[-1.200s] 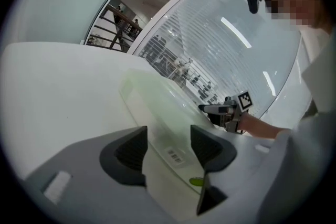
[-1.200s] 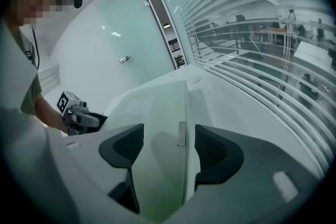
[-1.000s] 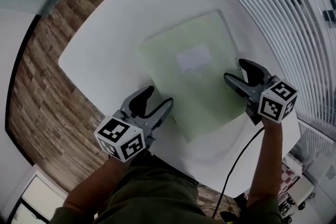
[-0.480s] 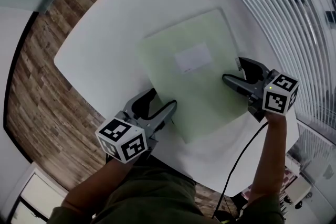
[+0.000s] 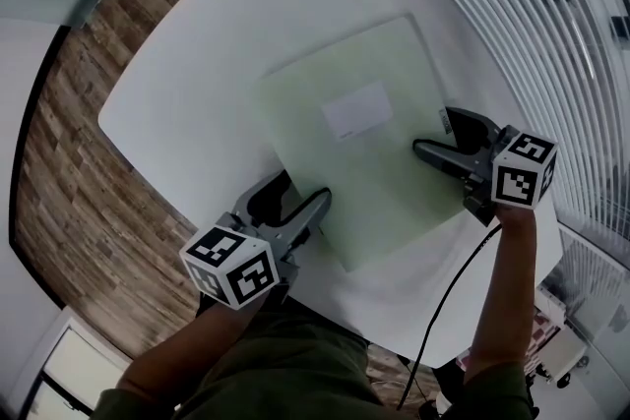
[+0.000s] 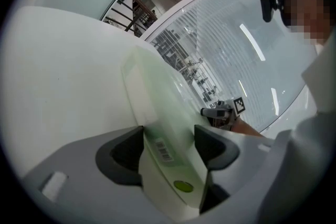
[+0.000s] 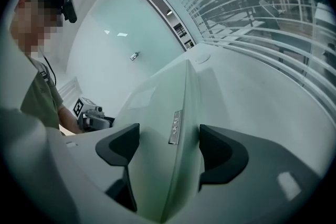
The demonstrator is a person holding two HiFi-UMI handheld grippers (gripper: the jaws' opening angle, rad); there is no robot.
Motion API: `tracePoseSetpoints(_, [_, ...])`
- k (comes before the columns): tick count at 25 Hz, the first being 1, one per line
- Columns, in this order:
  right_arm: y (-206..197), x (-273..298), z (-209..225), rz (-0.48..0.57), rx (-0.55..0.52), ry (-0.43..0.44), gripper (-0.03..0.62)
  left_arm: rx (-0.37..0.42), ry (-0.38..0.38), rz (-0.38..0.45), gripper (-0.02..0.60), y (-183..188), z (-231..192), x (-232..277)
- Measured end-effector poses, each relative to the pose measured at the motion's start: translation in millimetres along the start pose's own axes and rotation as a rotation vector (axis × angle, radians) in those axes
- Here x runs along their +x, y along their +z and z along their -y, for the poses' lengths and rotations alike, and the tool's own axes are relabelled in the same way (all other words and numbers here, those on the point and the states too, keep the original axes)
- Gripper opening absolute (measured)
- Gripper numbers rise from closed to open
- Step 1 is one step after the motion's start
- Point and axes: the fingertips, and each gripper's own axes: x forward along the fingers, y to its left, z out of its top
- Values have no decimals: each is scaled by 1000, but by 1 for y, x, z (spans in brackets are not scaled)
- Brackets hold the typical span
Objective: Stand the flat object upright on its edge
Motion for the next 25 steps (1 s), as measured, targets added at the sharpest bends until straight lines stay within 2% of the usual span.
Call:
tracePoseSetpoints(8, [0,2,2,-14,-1,-21,339,-58,21,-26,281,-1,-4,3])
tracePoseSetpoints(13, [1,0,-3,-3,11,-38,338,-96,44,-15,279,6,-4,2])
tracePoseSetpoints(18, [5,-7,-12,27,-11,-70,337,-76,49,-2,279,13,-3,-1])
tracePoseSetpoints(25, [12,-23,-29,99,-53,-128,337,-4,57,35,279,29,8,-9])
